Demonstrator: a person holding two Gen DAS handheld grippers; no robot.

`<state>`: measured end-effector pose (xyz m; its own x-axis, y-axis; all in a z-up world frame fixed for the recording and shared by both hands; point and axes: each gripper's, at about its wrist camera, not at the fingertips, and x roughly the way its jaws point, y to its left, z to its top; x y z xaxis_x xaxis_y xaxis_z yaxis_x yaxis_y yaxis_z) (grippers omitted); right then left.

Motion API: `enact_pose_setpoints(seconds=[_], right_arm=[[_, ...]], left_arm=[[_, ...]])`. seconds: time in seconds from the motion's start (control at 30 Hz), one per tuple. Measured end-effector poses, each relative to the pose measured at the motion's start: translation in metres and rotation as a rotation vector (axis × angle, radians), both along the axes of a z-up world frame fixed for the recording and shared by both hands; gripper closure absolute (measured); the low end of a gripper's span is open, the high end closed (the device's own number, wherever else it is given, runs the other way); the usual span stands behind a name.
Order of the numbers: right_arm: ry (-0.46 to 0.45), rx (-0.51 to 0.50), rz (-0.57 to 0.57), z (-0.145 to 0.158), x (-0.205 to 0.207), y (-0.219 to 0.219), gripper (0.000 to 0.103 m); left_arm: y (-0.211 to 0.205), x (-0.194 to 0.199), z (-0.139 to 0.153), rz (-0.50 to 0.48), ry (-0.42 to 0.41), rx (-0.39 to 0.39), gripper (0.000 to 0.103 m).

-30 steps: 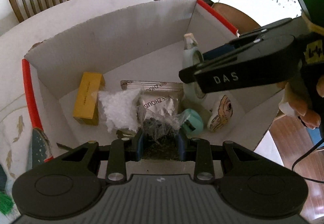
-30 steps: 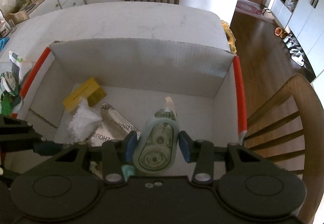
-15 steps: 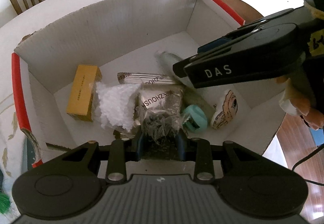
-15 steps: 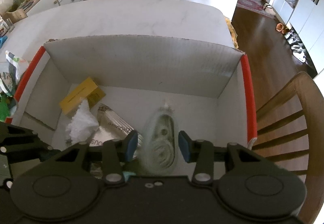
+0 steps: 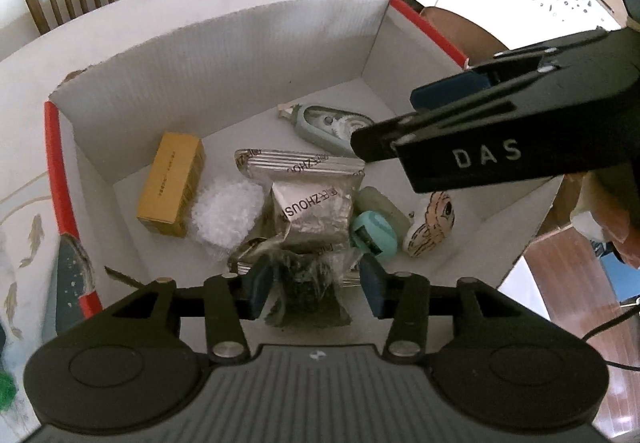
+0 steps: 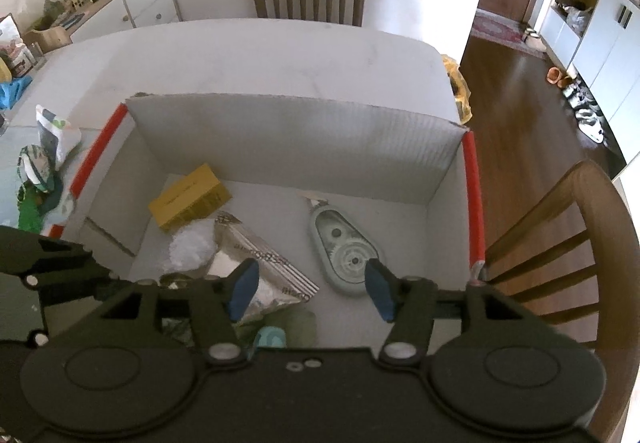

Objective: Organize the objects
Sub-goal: 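Carry the seaweed bag and tape dispenser into the red box and release both, then withdraw both tools from the box back toward the table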

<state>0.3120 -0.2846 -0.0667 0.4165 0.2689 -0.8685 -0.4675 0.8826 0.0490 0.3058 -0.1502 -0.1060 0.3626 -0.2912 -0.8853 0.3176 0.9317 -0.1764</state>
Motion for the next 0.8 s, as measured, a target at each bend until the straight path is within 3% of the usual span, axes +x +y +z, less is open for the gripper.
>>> enact_pose_setpoints(seconds=[0.17, 0.43, 0.47, 0.73, 0.8], right_arm=[[-0.020, 0.019, 0.004, 0.014, -0.010, -0.003, 0.043], [-0.073, 0.045, 0.010, 0.040, -0.032, 0.000, 0.040], [-0.080, 0.049, 0.013, 0.043, -0.035, 0.001, 0.040], [-0.113, 0.082, 0.006, 0.061, -0.056, 0.008, 0.030], [-0.126, 0.083, 0.009, 0.065, -0.061, 0.012, 0.026]], left_arm=[[0.005, -0.010, 0.012, 0.003, -0.032, -0.024, 0.048], [0.021, -0.030, 0.036, 0.021, -0.075, -0.068, 0.047], [0.023, -0.032, 0.039, 0.026, -0.082, -0.074, 0.042], [0.051, -0.044, 0.058, 0.063, -0.128, -0.113, 0.038], [0.059, -0.047, 0.063, 0.073, -0.143, -0.114, 0.034]])
